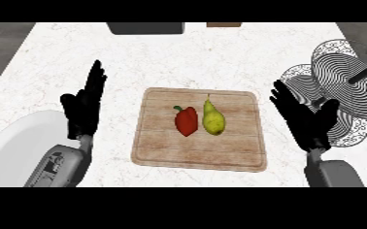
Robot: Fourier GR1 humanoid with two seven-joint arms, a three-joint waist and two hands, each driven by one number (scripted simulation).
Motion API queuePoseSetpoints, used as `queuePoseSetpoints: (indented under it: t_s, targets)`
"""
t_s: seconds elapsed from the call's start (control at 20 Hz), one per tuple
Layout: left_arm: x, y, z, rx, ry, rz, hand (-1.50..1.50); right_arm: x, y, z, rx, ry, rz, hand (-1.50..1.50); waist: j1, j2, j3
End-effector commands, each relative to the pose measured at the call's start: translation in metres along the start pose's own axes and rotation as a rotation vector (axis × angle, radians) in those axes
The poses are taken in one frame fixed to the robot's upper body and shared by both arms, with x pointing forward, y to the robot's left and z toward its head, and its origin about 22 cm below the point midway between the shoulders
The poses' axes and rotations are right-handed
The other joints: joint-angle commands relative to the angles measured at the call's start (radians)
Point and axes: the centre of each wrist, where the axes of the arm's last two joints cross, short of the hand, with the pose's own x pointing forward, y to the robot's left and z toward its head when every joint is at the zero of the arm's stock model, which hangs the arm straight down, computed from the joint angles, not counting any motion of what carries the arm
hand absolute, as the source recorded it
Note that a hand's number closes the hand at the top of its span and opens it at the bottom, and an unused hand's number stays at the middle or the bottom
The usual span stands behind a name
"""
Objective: Pick the pear from the cutting board and place it in the tiered basket
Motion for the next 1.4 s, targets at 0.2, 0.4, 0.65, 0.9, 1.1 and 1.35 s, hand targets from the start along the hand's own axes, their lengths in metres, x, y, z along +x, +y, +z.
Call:
queuePoseSetpoints:
  t_s: [0.2,0.4,0.65,0.9,1.1,1.35]
  targets:
    - [0.022,-0.021,0.001,-0.089,-0.181,-0.051,0.0,0.089,0.011,-0.063,0.288,-0.268,-0.339,1.5,0.069,0.038,0.002]
    - [0.019,-0.029,0.011,-0.147,-0.17,-0.027,0.0,0.076,-0.003,-0.089,0.174,-0.035,-0.371,-1.5,0.086,0.046,-0.001]
    - [0.023,-0.034,0.017,-0.153,-0.164,-0.015,0.0,0.074,-0.003,-0.094,0.562,-0.1,-0.637,-1.5,0.056,0.035,0.001]
    - [0.021,-0.025,0.013,-0.112,-0.134,-0.02,0.0,0.112,-0.074,-0.084,0.695,-0.158,-0.413,-1.5,0.029,0.029,-0.002]
    - [0.016,-0.03,0.019,-0.126,-0.143,-0.024,0.0,0.18,-0.088,-0.068,0.757,-0.169,0.058,-1.5,0.044,0.03,-0.003]
    - [0.017,-0.039,0.019,-0.147,-0.143,-0.022,0.0,0.265,-0.055,-0.054,0.879,-0.206,0.523,-1.5,0.052,0.029,-0.004]
